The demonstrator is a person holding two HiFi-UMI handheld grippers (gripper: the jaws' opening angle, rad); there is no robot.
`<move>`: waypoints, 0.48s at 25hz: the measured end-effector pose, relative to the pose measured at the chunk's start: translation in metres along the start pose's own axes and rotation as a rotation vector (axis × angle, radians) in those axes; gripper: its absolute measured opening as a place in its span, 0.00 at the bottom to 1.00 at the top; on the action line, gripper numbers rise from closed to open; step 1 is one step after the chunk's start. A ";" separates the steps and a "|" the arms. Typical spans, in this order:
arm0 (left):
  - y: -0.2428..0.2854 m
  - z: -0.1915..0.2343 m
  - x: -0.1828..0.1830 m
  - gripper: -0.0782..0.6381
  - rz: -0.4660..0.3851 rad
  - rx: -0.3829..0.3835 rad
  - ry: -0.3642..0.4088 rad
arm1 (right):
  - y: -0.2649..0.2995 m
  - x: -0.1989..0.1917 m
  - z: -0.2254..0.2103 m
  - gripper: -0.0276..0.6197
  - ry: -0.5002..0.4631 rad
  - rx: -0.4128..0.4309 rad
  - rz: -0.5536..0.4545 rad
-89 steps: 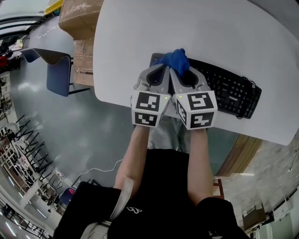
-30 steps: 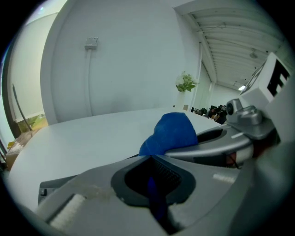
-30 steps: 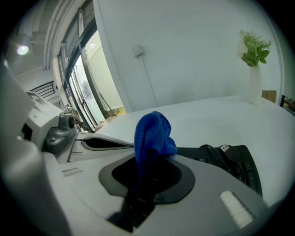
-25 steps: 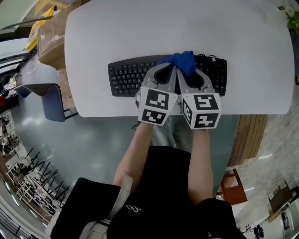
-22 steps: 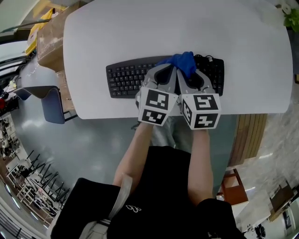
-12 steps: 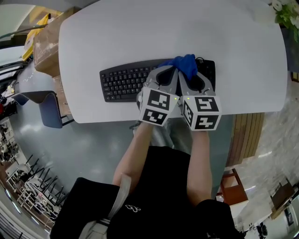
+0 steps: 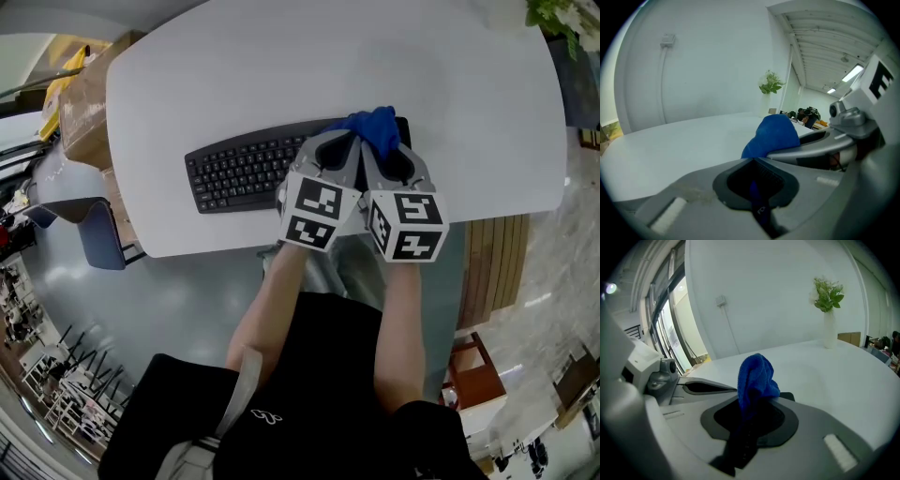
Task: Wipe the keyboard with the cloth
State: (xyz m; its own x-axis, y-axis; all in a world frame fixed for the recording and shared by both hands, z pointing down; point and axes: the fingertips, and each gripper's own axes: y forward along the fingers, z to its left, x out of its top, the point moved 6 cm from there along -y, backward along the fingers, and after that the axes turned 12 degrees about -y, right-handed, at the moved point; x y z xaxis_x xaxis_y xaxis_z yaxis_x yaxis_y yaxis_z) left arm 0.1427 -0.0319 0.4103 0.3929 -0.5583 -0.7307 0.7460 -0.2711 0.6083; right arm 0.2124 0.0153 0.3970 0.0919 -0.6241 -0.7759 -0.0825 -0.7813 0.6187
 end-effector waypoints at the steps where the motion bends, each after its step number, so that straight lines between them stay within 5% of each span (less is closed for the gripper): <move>1: 0.002 -0.003 0.002 0.10 -0.001 -0.007 0.001 | -0.002 0.000 -0.003 0.18 0.007 -0.006 -0.005; 12: 0.023 -0.043 0.008 0.10 -0.011 -0.097 0.021 | -0.028 -0.013 -0.041 0.18 0.099 -0.100 -0.052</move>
State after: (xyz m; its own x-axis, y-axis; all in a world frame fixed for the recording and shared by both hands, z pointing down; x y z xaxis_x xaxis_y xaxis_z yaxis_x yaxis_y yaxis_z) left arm 0.1866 -0.0087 0.4050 0.3950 -0.5389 -0.7440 0.7983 -0.1995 0.5683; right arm 0.2544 0.0448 0.3952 0.1915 -0.5762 -0.7946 0.0239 -0.8066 0.5906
